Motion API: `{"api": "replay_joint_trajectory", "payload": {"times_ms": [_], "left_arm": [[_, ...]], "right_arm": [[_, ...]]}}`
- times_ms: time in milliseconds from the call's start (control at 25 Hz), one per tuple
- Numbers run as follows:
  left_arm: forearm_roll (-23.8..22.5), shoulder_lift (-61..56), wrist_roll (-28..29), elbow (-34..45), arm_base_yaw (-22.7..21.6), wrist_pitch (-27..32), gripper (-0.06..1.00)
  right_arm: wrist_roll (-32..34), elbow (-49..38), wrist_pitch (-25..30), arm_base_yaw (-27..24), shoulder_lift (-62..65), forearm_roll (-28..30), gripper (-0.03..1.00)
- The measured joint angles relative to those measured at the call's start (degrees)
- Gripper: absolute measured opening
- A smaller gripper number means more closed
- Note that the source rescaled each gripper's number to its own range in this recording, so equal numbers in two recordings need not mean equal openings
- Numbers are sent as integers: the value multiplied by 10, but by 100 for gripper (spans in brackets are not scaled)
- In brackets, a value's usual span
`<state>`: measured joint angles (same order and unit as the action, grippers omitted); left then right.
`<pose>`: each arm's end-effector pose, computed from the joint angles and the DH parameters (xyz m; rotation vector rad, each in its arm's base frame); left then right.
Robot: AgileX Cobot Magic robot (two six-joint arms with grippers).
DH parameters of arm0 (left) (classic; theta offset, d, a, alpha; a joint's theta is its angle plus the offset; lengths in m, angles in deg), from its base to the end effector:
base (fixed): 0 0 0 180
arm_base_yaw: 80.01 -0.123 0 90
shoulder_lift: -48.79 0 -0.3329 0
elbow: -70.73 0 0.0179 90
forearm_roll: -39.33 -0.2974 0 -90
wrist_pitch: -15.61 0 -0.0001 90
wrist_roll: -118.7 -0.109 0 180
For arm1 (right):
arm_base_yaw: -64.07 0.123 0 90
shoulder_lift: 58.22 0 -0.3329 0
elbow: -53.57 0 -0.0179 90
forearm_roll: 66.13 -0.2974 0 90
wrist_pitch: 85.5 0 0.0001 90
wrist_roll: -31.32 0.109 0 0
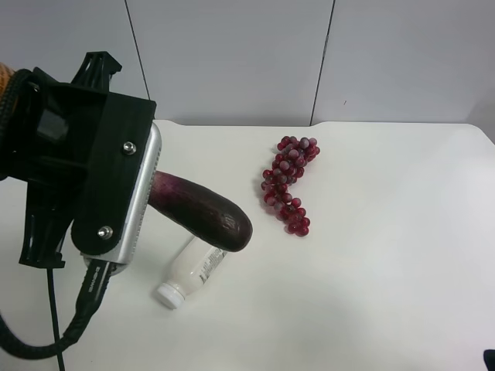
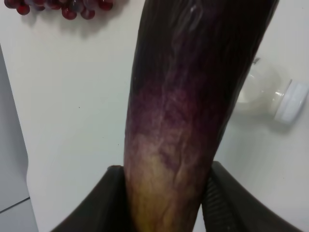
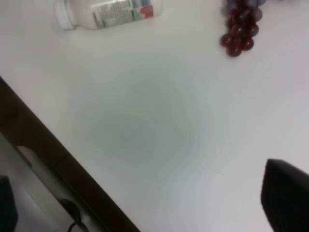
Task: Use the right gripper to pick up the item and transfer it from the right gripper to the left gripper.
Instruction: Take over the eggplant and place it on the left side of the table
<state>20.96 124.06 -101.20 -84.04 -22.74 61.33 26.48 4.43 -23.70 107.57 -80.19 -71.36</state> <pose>0.1679 -0.2157 0.3216 2.0044 1.5088 0.2563 0.0277 0.0384 0.2869 -0.9572 2.1562 0.4508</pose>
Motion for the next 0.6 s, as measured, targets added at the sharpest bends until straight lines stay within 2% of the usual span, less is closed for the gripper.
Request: {"api": "replay_joint_trajectory", "payload": {"times_ms": [400,480,600], "left_arm": [[1,0,1,0,0,0,0],[1,0,1,0,0,0,0],[1,0,1,0,0,0,0]], "right_arm": [[1,0,0,-6,0,0,100],[1,0,-1,-30,3,0,100],[2,-1,-2,-92,31,0,100]]}}
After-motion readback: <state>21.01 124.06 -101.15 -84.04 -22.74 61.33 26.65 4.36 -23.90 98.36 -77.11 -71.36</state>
